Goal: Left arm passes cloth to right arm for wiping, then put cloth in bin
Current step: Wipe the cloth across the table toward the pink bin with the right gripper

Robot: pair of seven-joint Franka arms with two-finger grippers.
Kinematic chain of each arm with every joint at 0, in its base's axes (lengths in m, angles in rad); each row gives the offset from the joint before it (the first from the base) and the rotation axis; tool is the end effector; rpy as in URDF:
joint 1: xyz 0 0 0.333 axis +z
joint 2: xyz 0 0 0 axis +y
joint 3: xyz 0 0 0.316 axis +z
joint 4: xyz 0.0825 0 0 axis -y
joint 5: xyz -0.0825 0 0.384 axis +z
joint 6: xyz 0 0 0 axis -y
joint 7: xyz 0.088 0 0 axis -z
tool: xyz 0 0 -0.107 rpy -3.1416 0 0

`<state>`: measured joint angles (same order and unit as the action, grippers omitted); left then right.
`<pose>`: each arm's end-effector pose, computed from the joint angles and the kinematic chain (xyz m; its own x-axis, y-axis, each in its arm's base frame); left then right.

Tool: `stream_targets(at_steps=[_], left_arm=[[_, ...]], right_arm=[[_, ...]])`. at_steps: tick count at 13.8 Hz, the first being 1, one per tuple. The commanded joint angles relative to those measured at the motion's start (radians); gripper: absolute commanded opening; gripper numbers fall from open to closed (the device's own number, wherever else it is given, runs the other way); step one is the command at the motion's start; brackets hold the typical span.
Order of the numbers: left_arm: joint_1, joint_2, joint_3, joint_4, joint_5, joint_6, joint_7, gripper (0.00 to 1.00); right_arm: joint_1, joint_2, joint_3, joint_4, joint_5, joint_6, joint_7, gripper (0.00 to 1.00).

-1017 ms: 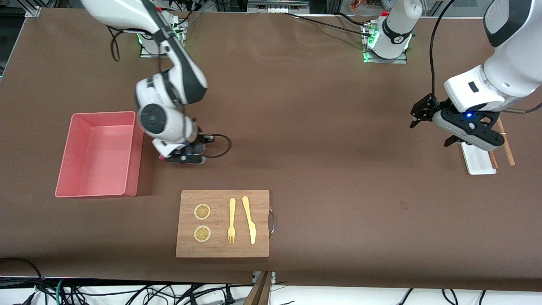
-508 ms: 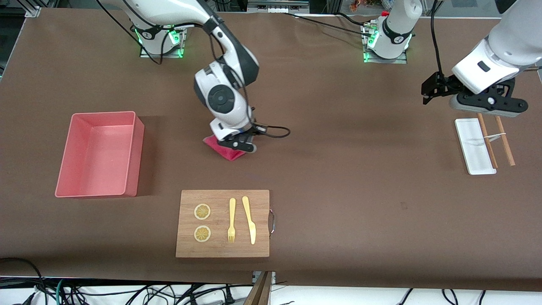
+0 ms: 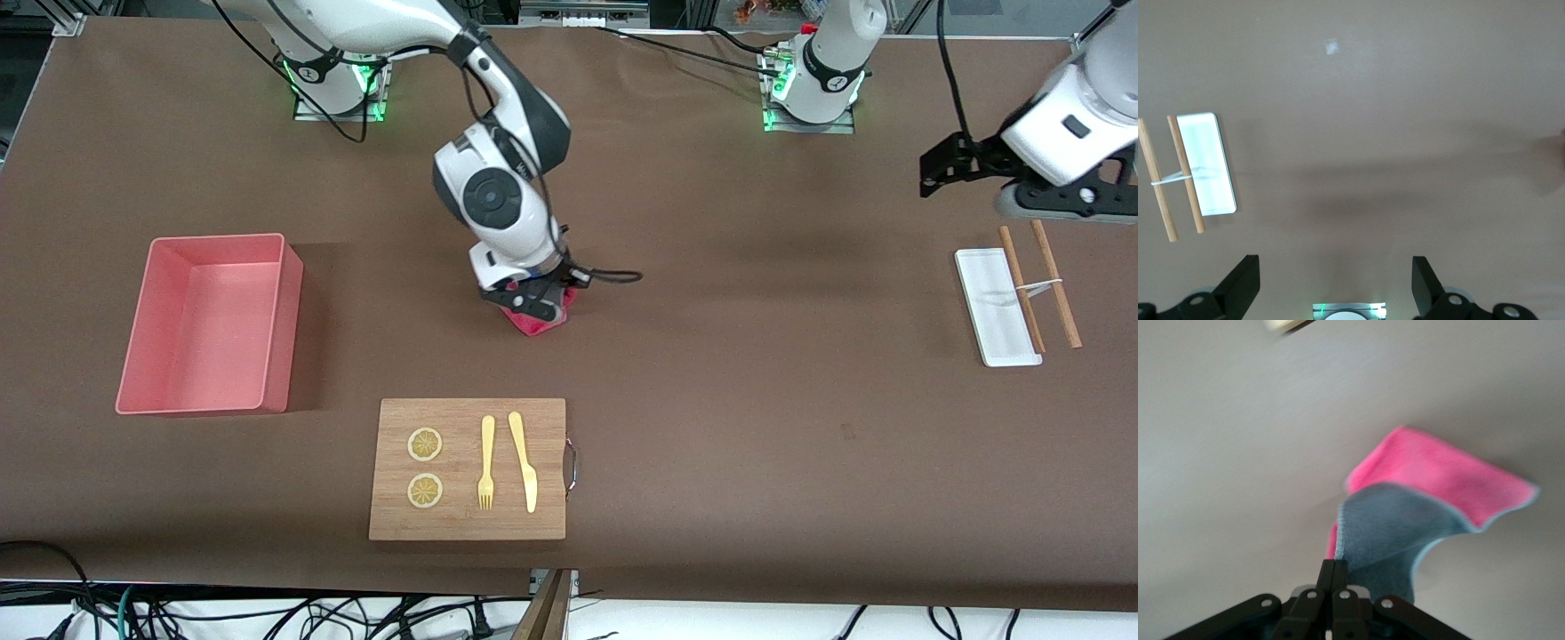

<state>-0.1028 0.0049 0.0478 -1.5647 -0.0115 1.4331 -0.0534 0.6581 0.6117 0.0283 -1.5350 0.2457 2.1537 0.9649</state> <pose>0.5397 -0.0311 0.6136 0.9906 -0.0026 -0.1365 -0.0021 -1.0000 0.0040 0.5413 0.4524 0.2993 0.9021 -0.3894 -0.1857 -0.4139 -0.9027 -0.1179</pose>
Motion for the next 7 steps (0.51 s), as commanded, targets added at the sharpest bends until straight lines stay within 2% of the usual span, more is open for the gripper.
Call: stream_targets(at_steps=[1, 3, 7], left_arm=[[0.103, 0.055, -0.022, 0.052, -0.065, 0.01, 0.012, 1.0], [0.104, 0.053, -0.032, 0.054, -0.068, 0.029, 0.016, 1.0], [0.109, 0.047, -0.036, 0.037, -0.048, 0.101, 0.053, 1.0]], right_arm=[[-0.128, -0.12, 0.027, -0.185, 0.02, -0.015, -0.079, 0.0], [-0.228, -0.139, 0.025, -0.249, 0.02, -0.017, -0.167, 0.0], [-0.374, -0.164, -0.001, -0.372, 0.021, -0.006, -0.498, 0.0]])
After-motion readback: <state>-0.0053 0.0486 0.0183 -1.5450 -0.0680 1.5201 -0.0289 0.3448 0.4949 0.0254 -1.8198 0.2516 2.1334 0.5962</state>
